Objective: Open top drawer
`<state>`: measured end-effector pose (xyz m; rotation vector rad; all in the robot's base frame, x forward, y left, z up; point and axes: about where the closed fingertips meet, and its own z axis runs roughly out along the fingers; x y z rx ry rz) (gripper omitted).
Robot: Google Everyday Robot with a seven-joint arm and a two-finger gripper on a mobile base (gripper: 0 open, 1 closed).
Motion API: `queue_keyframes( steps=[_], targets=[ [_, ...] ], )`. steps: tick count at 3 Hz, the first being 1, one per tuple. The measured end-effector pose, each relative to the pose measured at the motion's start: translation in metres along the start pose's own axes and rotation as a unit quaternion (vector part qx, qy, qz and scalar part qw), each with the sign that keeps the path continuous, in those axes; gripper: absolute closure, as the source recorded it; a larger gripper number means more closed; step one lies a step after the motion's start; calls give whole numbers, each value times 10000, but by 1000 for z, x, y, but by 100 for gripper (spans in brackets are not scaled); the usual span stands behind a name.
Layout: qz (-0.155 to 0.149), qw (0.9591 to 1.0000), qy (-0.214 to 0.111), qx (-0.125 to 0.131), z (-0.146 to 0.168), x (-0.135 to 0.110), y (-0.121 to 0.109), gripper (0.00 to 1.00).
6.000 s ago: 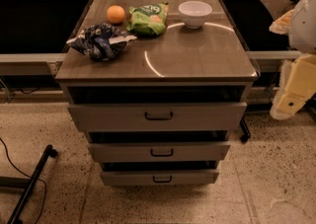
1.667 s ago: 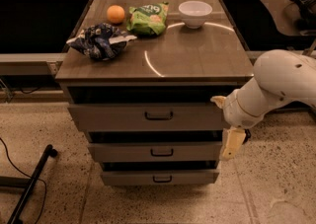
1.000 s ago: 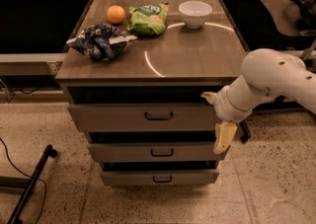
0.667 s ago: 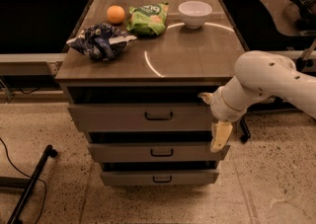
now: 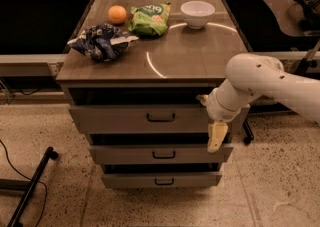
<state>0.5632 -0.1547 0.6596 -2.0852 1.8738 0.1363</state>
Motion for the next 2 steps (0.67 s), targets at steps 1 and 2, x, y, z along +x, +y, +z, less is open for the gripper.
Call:
queue_keyframes(
  steps=[1,2],
  targets=[
    [-11,9999,43,-144,10,0,4,9],
    [21,9996,96,-251,6,4,19,25]
  ],
)
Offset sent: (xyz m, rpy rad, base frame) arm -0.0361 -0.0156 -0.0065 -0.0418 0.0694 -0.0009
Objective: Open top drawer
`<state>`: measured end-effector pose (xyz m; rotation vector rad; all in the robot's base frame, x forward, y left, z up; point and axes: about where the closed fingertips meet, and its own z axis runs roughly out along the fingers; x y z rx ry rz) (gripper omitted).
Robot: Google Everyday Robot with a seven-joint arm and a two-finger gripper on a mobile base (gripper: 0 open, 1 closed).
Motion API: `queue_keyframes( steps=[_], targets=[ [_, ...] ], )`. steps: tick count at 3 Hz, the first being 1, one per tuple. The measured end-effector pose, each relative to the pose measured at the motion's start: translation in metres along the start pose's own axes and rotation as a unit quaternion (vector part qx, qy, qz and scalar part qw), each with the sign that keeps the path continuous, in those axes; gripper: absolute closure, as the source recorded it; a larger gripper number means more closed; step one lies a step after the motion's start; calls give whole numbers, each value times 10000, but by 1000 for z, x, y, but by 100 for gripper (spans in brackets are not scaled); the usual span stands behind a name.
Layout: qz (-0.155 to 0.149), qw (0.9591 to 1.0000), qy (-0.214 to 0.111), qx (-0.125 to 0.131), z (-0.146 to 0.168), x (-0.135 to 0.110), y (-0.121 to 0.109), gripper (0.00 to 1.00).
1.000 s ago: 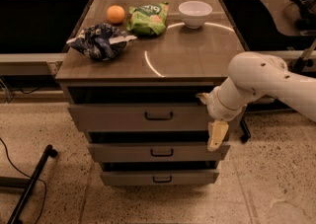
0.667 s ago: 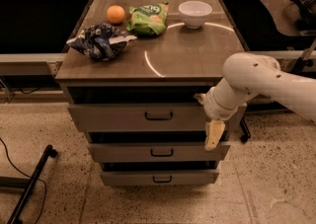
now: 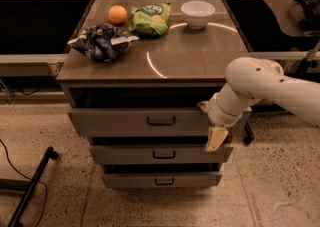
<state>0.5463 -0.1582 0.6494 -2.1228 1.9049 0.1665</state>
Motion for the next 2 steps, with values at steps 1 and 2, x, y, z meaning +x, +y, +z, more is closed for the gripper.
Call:
queue_keyframes(
  steps=[1,2],
  targets=[
    [23,10000,22,6,-15,4,18,48],
    [23,10000,22,6,-22,1,17,73]
  ],
)
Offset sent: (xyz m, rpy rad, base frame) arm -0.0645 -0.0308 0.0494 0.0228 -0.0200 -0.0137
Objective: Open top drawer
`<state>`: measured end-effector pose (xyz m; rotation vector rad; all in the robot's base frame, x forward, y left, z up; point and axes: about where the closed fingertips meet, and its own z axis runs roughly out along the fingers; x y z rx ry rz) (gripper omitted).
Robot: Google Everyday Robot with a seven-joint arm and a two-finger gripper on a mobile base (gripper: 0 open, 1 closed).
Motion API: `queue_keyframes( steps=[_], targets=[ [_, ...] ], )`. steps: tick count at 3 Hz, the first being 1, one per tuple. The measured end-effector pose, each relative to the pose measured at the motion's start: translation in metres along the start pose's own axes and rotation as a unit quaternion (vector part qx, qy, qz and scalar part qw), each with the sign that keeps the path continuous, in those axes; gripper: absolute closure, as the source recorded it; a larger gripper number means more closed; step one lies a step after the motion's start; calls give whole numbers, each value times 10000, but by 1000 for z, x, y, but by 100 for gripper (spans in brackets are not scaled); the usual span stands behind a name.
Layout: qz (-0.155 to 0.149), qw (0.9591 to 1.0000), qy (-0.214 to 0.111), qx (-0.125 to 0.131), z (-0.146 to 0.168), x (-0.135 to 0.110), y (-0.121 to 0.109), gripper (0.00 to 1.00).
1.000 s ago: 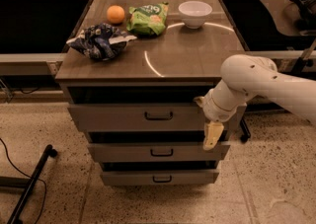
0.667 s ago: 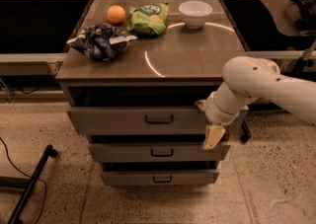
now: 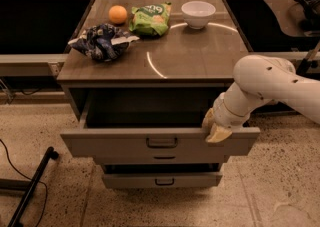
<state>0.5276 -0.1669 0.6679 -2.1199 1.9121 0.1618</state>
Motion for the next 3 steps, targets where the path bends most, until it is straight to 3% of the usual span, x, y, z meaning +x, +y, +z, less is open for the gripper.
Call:
queue_keyframes(
  steps=[1,2,3],
  targets=[
    [0,10000,0,0,-3,-1,0,96],
    [0,10000,0,0,-3,-1,0,100],
    [0,10000,0,0,-3,-1,0,86]
  ],
)
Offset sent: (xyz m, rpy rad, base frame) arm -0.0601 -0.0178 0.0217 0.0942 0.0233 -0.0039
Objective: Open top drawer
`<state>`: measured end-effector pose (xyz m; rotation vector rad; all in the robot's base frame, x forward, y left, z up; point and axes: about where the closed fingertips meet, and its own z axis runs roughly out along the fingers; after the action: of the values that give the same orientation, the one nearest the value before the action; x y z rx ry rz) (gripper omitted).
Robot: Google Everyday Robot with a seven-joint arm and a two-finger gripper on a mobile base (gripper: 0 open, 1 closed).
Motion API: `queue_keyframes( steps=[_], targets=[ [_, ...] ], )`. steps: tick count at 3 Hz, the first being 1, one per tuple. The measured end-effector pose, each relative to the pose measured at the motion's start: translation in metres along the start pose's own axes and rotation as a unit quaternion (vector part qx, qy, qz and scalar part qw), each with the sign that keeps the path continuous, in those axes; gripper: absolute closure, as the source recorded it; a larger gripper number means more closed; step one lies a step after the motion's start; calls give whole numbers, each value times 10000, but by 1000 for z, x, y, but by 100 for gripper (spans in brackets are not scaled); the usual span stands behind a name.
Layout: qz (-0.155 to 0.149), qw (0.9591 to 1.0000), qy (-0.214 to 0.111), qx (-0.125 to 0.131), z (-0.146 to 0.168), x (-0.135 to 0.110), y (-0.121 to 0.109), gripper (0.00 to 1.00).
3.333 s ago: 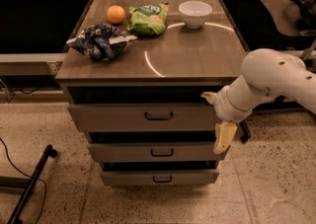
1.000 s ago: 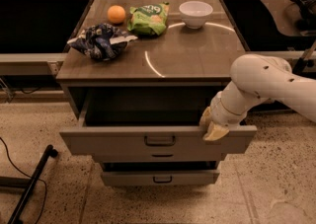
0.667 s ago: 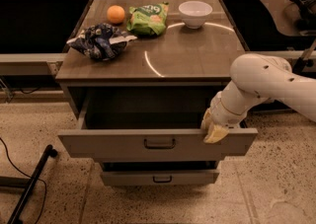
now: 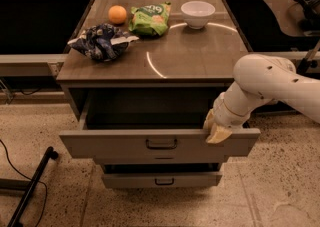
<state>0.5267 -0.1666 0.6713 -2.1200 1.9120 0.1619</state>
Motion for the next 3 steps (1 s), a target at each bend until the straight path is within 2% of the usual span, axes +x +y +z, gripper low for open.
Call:
queue_keyframes(
  steps=[2,3],
  targets=[
    [0,10000,0,-1,0,0,0,38],
    [0,10000,0,-1,0,0,0,7]
  ],
)
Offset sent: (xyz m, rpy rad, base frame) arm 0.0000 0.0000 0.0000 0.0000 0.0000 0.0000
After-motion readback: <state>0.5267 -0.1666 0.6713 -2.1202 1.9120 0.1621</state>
